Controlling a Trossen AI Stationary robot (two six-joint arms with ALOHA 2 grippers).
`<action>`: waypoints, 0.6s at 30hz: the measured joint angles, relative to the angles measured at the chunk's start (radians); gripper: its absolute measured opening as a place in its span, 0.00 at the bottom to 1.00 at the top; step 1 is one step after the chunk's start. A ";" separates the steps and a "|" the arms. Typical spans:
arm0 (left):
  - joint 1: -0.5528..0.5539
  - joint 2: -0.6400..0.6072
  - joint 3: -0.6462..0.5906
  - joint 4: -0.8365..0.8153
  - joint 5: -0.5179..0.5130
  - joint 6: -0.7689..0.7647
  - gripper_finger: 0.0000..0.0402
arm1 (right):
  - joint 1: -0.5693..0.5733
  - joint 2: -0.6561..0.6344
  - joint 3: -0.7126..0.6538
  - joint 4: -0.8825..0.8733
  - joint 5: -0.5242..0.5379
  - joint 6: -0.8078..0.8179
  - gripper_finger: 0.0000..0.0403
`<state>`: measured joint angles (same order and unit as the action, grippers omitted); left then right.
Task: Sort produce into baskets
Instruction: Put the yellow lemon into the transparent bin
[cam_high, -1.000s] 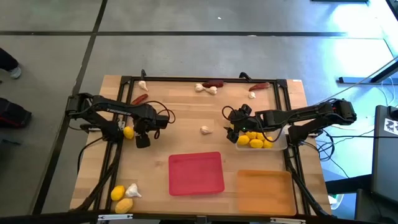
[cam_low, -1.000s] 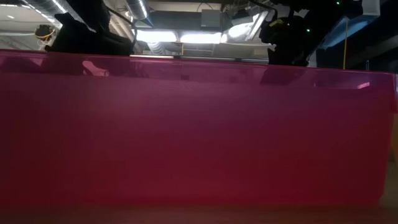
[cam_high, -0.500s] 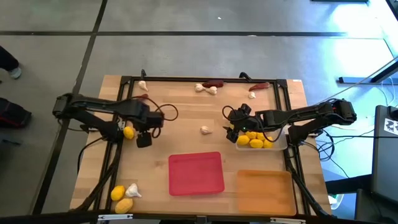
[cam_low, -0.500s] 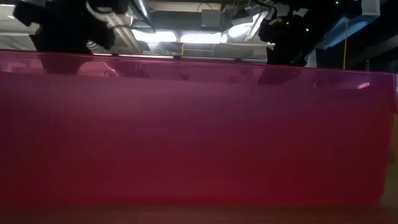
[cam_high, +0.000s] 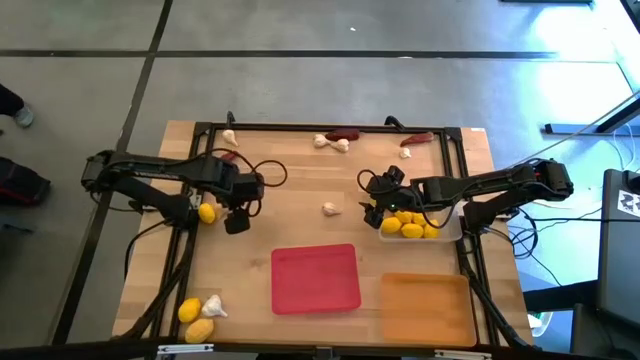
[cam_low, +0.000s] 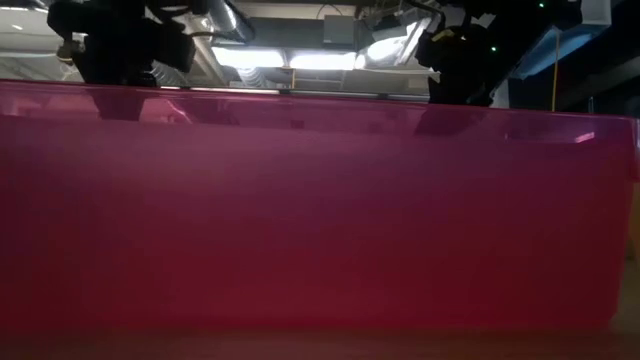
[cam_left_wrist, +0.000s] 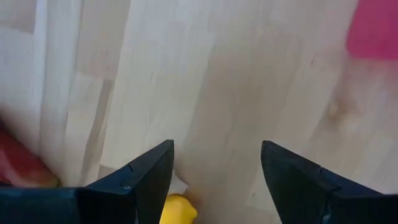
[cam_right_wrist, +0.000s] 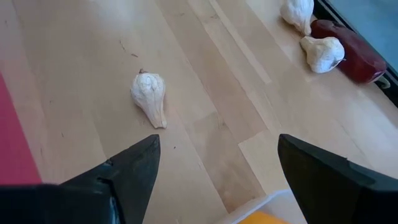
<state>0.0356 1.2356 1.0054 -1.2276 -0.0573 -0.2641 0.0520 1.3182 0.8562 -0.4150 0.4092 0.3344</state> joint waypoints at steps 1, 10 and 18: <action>0.004 0.004 0.000 -0.005 0.001 0.000 0.59 | 0.000 0.000 0.000 0.001 0.001 -0.002 0.79; 0.050 0.143 0.000 -0.204 -0.015 -0.033 0.59 | 0.000 0.000 0.000 0.003 0.001 -0.003 0.79; 0.052 0.308 -0.057 -0.292 -0.113 -0.025 0.59 | 0.000 0.000 0.000 0.002 -0.001 -0.003 0.79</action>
<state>0.0872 1.5440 0.9488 -1.5193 -0.1702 -0.2894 0.0517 1.3182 0.8562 -0.4129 0.4081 0.3317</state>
